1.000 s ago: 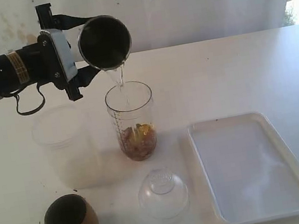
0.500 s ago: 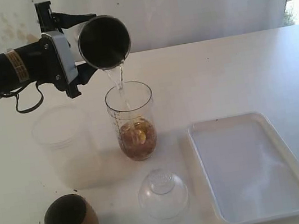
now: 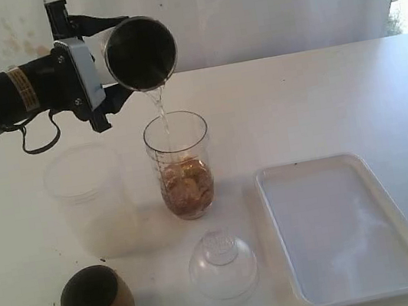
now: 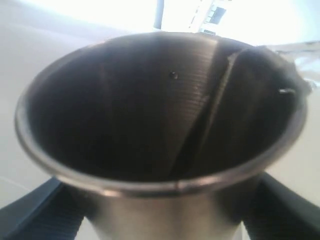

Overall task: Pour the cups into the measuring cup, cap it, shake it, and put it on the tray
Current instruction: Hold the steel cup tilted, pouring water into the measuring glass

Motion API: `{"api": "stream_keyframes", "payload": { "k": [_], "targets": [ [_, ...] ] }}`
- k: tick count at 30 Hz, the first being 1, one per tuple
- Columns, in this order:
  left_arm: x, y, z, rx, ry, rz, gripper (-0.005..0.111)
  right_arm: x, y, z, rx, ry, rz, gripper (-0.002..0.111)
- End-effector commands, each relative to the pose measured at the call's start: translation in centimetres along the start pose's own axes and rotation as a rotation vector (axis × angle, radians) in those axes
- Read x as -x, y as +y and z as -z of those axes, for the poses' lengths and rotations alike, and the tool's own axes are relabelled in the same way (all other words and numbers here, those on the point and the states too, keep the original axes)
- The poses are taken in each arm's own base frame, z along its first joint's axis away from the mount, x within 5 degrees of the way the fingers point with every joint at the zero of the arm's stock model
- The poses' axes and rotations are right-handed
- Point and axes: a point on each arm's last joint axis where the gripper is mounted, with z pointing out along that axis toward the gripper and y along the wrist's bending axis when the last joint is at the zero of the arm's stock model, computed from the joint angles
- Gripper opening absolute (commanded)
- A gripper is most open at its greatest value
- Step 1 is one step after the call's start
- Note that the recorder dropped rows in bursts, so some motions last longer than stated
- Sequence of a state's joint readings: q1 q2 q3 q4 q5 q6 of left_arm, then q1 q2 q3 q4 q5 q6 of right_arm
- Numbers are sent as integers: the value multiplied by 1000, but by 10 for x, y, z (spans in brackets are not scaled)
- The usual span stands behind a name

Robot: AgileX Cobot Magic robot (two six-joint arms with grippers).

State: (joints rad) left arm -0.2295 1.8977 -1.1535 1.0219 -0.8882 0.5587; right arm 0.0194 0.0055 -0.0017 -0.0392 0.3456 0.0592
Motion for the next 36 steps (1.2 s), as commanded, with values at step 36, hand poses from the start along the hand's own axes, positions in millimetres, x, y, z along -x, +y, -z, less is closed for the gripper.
{"api": "stream_keyframes", "payload": {
  "k": [36],
  "targets": [
    [8,16,1,68,-27,-151,0,0,0,0,-1,-7,5,0]
  ]
}}
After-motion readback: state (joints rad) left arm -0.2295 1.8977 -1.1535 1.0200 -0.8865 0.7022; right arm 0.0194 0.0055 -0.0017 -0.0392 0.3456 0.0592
